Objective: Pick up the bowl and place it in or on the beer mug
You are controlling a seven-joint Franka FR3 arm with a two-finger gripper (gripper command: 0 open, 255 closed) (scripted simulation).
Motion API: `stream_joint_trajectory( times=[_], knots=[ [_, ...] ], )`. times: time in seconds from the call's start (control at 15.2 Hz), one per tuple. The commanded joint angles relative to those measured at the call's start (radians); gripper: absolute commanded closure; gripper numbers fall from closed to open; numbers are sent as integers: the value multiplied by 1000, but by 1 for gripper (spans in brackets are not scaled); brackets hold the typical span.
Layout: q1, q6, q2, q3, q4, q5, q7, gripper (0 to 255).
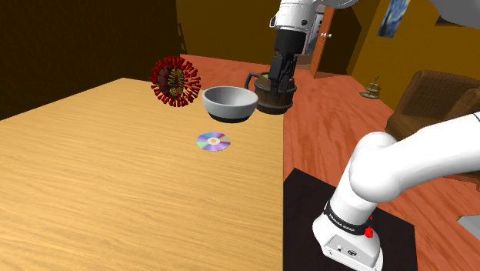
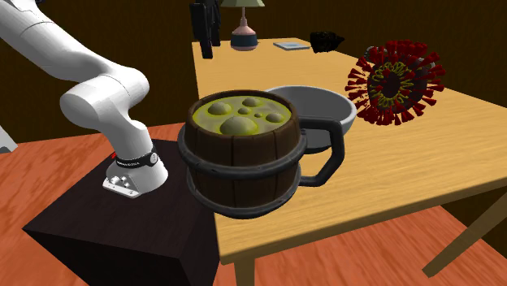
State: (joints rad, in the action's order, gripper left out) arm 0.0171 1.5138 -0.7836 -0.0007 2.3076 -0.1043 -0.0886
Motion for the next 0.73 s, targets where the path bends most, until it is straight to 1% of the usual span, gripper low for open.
stream_joint_trajectory(
  times=[0.0, 0.33, 0.66],
  knots=[
    [0, 0, 0, 0, 0, 0, 0, 0],
    [-2, 116, 181, 62, -66, 32, 42, 0],
    [-10, 204, 372, 120, -166, 87, 98, 0]
  ],
)
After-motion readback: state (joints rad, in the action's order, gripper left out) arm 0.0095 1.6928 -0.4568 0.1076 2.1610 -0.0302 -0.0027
